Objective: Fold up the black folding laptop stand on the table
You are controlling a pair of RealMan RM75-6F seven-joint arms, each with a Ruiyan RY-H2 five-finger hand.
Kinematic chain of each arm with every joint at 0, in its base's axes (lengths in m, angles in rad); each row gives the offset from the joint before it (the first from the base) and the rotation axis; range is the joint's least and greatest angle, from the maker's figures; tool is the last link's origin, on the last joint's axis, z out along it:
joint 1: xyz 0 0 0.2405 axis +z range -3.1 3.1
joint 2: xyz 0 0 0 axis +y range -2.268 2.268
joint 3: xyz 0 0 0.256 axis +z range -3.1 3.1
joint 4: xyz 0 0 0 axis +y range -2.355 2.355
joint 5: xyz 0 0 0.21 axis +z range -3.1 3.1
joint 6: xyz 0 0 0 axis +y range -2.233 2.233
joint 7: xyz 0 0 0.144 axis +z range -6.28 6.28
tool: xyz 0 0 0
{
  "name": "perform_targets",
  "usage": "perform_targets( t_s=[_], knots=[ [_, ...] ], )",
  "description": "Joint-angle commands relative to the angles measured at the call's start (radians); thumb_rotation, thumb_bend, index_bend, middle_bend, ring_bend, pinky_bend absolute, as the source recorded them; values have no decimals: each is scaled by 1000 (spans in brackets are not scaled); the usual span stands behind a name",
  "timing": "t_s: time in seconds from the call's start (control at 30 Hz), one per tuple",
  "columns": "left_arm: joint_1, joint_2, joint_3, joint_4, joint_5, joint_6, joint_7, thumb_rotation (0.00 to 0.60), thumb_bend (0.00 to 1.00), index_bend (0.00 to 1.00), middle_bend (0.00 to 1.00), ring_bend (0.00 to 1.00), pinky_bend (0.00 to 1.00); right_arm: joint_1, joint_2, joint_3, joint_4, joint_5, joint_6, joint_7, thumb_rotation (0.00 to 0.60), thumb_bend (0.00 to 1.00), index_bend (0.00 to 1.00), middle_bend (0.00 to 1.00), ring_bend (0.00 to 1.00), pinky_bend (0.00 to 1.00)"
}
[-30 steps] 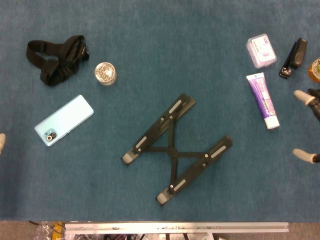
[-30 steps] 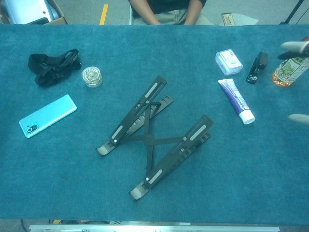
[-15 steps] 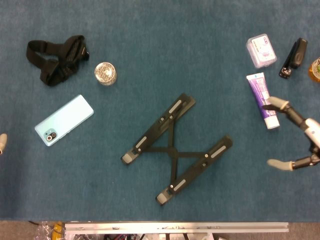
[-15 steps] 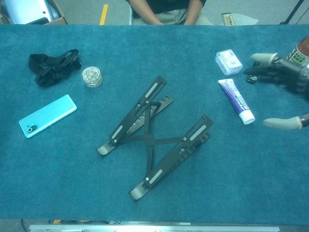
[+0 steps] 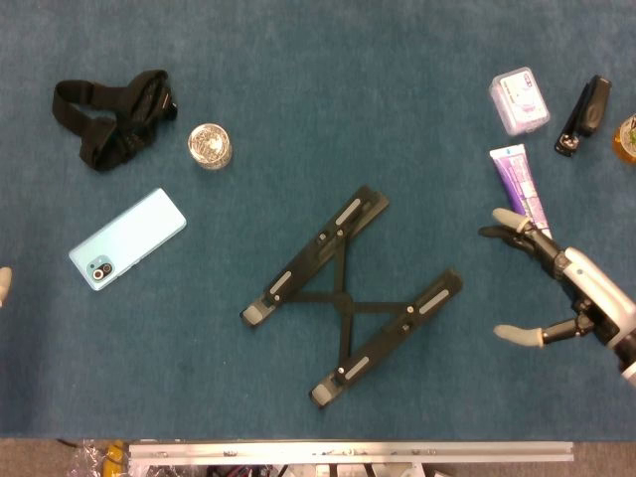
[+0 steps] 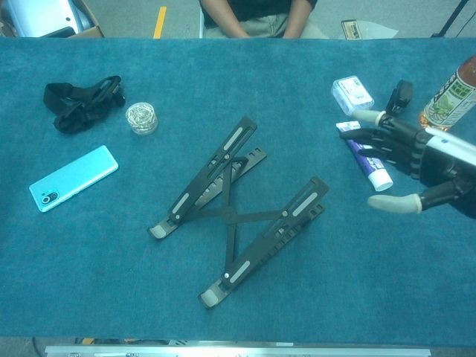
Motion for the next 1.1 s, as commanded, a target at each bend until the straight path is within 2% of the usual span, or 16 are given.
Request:
perform_targets(
  t_s=[0.03, 0.37, 0.7, 1.1],
  knots=[
    [1, 3, 2, 3, -4, -5, -7, 600, 276, 182, 179, 79, 143, 2, -38, -8, 10, 8, -19, -9, 600, 110, 0, 141, 0, 53],
    [5, 11, 1, 11, -4, -1, -26, 600, 276, 181, 179, 79, 143, -3, -118, -22, 25, 5, -19, 11, 600, 126, 0, 151, 0, 53],
    [6, 8, -1, 26, 0, 3, -39, 600, 276, 182, 179, 79, 143, 4, -159, -35, 41, -40, 13, 49, 600, 127, 0, 156, 0, 74],
    [4, 8, -2, 30, -1, -3, -41, 600, 276, 181, 179, 79, 143, 10, -212, -36, 87, -23, 17, 66, 600, 129, 0, 163, 0, 96]
  ],
)
